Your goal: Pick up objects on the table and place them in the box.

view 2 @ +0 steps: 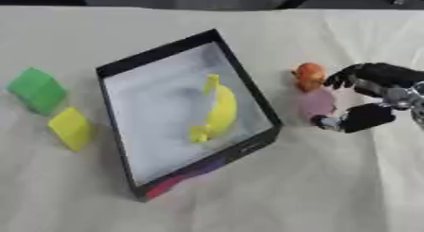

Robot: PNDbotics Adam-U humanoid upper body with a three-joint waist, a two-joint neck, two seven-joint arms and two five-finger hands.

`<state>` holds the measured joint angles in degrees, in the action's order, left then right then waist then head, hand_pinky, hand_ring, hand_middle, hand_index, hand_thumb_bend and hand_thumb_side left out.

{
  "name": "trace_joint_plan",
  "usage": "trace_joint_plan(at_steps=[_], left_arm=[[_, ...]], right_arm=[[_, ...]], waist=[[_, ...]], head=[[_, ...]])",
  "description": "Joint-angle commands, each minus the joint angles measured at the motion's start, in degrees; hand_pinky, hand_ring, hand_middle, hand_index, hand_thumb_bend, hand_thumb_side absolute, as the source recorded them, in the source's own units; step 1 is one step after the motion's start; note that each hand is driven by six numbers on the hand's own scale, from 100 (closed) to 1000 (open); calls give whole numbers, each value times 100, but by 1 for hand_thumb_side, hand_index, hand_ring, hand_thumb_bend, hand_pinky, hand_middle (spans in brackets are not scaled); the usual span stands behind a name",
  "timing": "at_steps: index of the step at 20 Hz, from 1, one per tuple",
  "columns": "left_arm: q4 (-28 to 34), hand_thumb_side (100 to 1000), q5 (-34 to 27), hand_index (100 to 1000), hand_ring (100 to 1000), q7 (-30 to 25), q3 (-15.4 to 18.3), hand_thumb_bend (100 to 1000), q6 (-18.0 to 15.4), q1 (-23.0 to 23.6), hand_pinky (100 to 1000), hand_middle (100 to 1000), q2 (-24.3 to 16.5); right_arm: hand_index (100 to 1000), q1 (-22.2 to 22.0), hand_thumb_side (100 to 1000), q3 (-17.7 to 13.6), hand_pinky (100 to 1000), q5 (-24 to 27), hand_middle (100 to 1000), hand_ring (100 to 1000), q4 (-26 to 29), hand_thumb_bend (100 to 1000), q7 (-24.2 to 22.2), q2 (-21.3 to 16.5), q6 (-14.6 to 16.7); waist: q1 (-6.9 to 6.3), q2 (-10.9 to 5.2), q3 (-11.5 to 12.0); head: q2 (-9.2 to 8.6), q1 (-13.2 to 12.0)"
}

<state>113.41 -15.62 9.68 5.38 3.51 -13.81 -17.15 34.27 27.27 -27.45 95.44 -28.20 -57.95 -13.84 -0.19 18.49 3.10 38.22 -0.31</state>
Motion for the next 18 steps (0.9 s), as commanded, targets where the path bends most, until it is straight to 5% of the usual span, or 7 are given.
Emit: trace_joint_plan(at_steps=[1,12,15,18], left_arm=[[118,941,-10,816,776,-15,-4,204,-16,-53,814,795,-92],[118,939,-15,813,777,-45,-23,203,-22,-90,813,788,-80],[118,939,-20,812,777,-55,-31,202,-25,-102,813,787,-74],[118,939,-18,811,777,-70,-40,202,-24,-109,813,786,-69]], right_arm=[[870,74,635,-32,922,45,706,822,-21,414,-102,-81,15],[844,322,547,23,893,-41,668,802,-484,377,-111,253,163],[810,393,440,-3,855,-275,625,760,-704,404,116,380,283],[777,415,448,-20,824,-671,590,724,-889,419,515,471,522]], waist=[[-34,-110,1],[-45,-73,35],[-53,-57,44],[-58,-39,49]], head=[[13,9],[-41,-14],[-71,-25],[-82,-31]])
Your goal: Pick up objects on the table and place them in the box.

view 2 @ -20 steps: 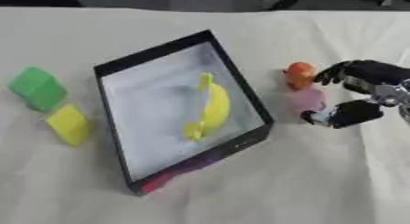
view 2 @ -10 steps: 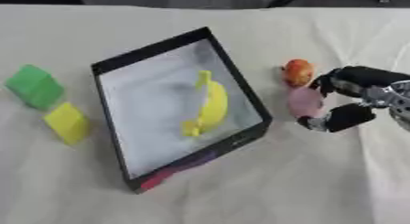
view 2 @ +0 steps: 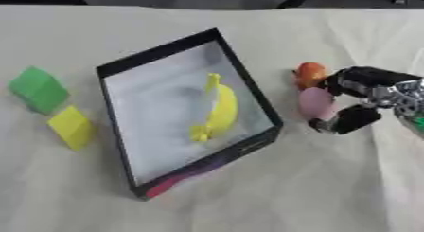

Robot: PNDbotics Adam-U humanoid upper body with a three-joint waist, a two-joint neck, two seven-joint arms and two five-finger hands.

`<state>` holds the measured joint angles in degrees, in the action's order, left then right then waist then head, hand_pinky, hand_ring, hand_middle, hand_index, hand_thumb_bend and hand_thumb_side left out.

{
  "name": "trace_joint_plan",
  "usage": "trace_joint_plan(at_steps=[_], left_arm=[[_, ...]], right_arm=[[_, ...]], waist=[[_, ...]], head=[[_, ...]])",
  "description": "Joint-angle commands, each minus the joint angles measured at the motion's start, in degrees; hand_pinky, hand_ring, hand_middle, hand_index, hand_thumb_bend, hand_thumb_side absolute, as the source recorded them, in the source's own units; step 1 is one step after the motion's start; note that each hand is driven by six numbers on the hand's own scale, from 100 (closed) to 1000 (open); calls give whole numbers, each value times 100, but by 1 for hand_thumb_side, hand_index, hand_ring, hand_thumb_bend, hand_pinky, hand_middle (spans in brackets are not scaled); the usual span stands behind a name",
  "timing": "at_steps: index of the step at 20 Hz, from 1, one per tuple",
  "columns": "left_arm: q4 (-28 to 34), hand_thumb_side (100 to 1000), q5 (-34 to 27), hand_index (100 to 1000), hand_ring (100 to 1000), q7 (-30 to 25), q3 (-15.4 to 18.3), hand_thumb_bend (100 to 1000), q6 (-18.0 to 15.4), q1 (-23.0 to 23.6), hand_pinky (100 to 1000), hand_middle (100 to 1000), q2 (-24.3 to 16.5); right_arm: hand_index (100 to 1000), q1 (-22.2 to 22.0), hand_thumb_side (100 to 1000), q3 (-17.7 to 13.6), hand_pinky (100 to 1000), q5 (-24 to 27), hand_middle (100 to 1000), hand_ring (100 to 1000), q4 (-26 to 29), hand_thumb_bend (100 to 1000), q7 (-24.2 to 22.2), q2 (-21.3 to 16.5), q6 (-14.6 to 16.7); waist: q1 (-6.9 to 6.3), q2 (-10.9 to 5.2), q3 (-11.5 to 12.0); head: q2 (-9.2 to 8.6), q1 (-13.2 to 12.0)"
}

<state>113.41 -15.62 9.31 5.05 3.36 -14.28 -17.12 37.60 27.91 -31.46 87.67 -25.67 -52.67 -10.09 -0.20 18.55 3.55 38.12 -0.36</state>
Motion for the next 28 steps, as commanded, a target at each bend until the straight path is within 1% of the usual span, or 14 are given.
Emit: trace_joint_plan(at_steps=[1,3,4,5,6,7,9,12,15,18,21,23,25,28], left_arm=[[118,939,-16,811,777,-35,-8,202,-9,-62,813,786,-71],[118,939,-14,811,778,-37,-7,201,-9,-63,813,785,-70],[118,938,-15,811,778,-39,-8,201,-10,-64,813,785,-71],[118,938,-16,810,778,-41,-9,201,-11,-64,813,785,-72],[118,938,-17,810,778,-44,-11,201,-10,-63,813,785,-74],[118,938,-19,810,775,-46,-12,201,-9,-63,813,783,-76],[118,937,-23,809,775,-48,-14,201,-4,-61,813,783,-80],[118,937,-26,809,773,-52,-17,202,4,-58,812,782,-90],[118,936,-30,809,773,-49,-14,202,7,-57,812,782,-103],[118,935,-37,809,773,-44,-8,203,2,-57,812,782,-117],[118,935,-40,809,773,-45,-8,202,6,-50,813,782,-126],[118,934,-40,809,773,-45,-6,203,8,-44,812,782,-128],[118,933,-44,809,774,-39,2,203,4,-38,812,782,-128],[118,929,-58,809,774,-23,20,204,-14,-35,812,783,-128]], right_arm=[[755,75,449,-82,807,-366,571,698,-153,394,385,-32,227],[735,55,429,-70,789,-448,551,668,-185,332,585,-7,350],[731,44,422,-61,785,-444,548,662,-168,319,664,-7,400],[719,34,391,-53,776,-414,541,645,-143,257,727,-10,434],[716,24,378,-47,773,-347,538,639,-106,232,781,-16,451],[702,15,341,-42,765,-260,528,622,-63,154,826,-27,453],[684,-3,303,-37,757,-14,510,604,98,100,914,-77,433],[676,-66,297,-30,756,329,502,597,533,100,951,-276,387],[676,-183,309,-93,758,532,503,597,1052,100,833,-567,339],[674,-343,311,-288,759,665,503,594,1598,100,697,-872,308],[669,-462,291,-557,763,818,498,598,2082,100,644,-1071,254],[659,-447,239,-758,776,987,487,586,2387,100,673,-1097,207],[658,-293,199,-934,785,1241,485,584,2614,100,719,-989,174],[658,92,182,-965,788,1518,485,583,2683,100,691,-749,241]], waist=[[-59,-41,4],[-61,-37,2],[-62,-38,1],[-61,-39,0],[-61,-42,-1],[-60,-46,-1],[-54,-56,-3],[-36,-72,-5],[-15,-88,-8],[1,-104,-14],[9,-116,-22],[11,-127,-31],[10,-141,-37],[11,-161,-38]], head=[[-66,-27],[-50,-26],[-42,-25],[-38,-22],[-37,-20],[-37,-18],[-36,-17],[-34,-22],[-25,-34],[-17,-50],[-19,-63],[-18,-69],[-9,-65],[8,-35]])
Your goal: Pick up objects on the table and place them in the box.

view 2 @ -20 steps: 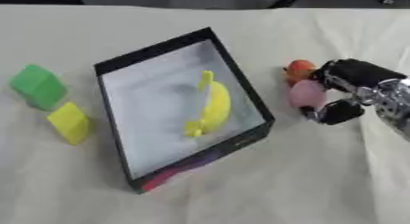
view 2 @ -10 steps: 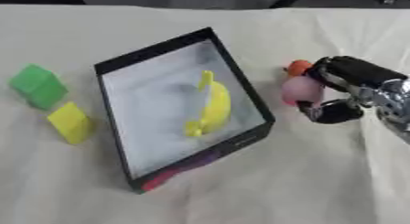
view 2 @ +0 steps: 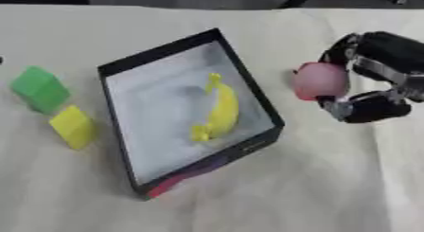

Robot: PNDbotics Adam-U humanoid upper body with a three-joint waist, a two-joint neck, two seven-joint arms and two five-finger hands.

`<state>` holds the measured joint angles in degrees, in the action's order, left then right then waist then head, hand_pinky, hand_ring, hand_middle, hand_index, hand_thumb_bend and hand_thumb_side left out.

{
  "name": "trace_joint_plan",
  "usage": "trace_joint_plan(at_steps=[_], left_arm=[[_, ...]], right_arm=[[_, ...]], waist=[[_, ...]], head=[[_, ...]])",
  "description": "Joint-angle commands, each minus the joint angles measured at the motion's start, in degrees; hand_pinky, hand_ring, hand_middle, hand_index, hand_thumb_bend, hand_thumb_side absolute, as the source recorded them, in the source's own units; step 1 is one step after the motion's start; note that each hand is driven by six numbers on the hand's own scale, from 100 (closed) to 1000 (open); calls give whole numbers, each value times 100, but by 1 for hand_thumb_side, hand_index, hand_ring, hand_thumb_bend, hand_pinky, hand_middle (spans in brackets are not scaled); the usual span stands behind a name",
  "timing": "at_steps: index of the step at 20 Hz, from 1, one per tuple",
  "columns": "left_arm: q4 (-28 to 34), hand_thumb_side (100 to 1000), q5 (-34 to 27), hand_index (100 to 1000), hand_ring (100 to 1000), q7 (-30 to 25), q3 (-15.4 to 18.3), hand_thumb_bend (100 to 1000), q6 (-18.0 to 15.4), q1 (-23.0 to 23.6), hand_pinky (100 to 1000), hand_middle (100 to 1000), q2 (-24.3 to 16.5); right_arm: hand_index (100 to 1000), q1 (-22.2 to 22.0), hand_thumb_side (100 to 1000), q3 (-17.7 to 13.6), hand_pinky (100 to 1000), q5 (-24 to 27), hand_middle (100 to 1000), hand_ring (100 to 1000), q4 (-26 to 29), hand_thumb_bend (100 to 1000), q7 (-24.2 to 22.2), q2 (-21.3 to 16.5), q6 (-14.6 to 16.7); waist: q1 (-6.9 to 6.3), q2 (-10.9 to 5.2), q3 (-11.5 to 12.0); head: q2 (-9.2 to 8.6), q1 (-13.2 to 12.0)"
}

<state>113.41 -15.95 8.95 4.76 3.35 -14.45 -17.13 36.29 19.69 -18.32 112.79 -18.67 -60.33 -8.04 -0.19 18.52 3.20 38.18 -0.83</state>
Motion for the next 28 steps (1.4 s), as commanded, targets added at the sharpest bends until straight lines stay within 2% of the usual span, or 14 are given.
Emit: trace_joint_plan(at_steps=[1,2,3,4,7,13,18,28], left_arm=[[118,928,-32,809,774,23,62,204,-22,-16,812,783,-126],[118,927,-38,809,774,39,78,205,-34,-13,812,783,-125],[118,927,-37,809,775,54,95,205,-43,-9,812,785,-128],[118,924,-25,809,775,70,113,206,-54,-10,812,783,-124],[118,920,-80,809,775,128,173,208,-122,-18,812,783,-110],[118,914,-210,808,775,232,283,213,-215,-53,812,782,-94],[118,910,-232,808,775,224,326,212,-271,-113,812,782,-84],[118,908,-239,808,775,159,326,210,-339,-226,812,782,-50]], right_arm=[[658,395,180,-86,788,241,485,583,176,100,-71,132,48],[659,570,179,-18,787,250,485,584,178,100,-147,253,48],[658,713,324,38,787,237,488,584,179,100,-213,356,46],[658,866,174,94,786,207,486,584,178,100,-269,491,60],[657,1270,172,289,787,35,485,584,-1,100,-478,937,49],[654,1675,208,683,785,-397,484,582,-689,100,-867,1553,206],[657,1816,241,1018,783,-844,488,589,-1353,100,-1190,1957,490],[689,1932,259,1186,799,-1535,518,621,-2657,100,-1273,2694,921]], waist=[[9,-166,-3],[8,-171,-7],[6,-175,-14],[5,-180,-13],[-1,-188,-19],[-6,-182,12],[-11,-151,66],[-30,-51,167]], head=[[9,29],[14,38],[18,43],[25,63],[34,87],[49,156],[45,225],[-9,334]])
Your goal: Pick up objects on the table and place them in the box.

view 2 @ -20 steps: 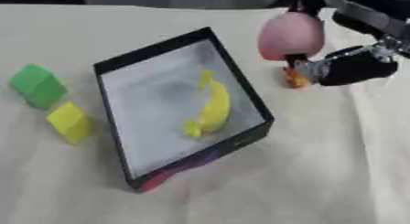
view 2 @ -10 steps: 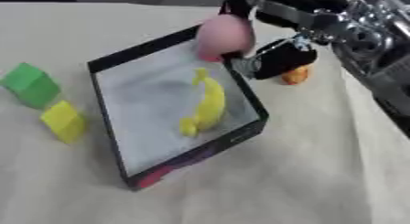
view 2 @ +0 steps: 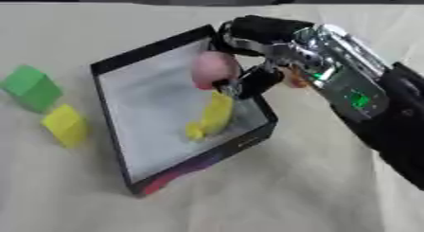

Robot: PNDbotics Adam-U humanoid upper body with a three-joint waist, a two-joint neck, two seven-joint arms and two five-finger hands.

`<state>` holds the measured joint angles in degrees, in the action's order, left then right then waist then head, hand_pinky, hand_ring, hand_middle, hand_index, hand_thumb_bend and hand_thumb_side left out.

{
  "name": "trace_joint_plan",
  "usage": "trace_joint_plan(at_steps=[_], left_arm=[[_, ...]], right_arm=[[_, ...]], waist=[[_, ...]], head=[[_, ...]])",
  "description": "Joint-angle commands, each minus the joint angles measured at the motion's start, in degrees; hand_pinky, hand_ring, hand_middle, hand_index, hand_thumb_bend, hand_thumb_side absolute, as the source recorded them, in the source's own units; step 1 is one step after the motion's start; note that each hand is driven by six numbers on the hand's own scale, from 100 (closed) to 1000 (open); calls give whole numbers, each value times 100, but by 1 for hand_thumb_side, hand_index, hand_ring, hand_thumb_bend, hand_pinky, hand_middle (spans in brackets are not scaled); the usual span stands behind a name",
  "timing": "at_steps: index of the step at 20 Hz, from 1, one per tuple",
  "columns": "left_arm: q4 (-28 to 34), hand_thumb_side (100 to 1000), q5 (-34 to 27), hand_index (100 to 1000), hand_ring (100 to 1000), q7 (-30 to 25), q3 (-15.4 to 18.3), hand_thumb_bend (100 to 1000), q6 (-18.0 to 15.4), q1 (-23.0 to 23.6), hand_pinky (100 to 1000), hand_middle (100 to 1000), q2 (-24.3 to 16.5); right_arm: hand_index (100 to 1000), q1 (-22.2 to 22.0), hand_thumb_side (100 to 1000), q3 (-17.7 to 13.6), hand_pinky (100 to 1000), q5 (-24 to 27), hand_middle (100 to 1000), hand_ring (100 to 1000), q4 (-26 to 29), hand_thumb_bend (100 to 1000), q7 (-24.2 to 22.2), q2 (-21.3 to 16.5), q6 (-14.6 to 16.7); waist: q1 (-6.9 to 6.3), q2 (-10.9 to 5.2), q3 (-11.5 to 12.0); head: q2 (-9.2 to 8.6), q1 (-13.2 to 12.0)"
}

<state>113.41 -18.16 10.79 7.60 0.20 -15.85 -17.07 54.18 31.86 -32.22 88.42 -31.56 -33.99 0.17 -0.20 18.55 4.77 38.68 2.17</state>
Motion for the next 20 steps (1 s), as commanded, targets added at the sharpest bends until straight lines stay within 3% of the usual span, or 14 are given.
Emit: trace_joint_plan(at_steps=[1,3,7,12,20], left_arm=[[118,908,-18,808,775,-32,39,210,-25,-90,812,782,-55],[118,909,-18,808,774,-44,30,210,-19,-95,812,782,-55],[118,910,-8,808,774,-63,19,209,-4,-92,811,782,-59],[118,910,1,808,774,-61,20,208,-3,-73,811,782,-66],[118,908,2,807,774,-45,21,208,-25,-57,811,782,-75]], right_arm=[[697,153,260,-24,803,-175,525,629,-329,100,8,108,129],[722,172,260,-14,812,-192,551,660,-485,100,-12,177,172],[891,179,280,-17,859,-123,727,818,-550,115,-122,217,204],[927,214,338,-95,918,-27,779,872,-385,262,-294,170,196],[930,296,354,-178,977,-145,821,918,36,341,-58,62,71]], waist=[[-28,-48,15],[-27,-42,20],[-24,-40,14],[-26,-55,-10],[-22,-76,-33]], head=[[-64,42],[-73,51],[-73,37],[-71,10],[-71,-9]])
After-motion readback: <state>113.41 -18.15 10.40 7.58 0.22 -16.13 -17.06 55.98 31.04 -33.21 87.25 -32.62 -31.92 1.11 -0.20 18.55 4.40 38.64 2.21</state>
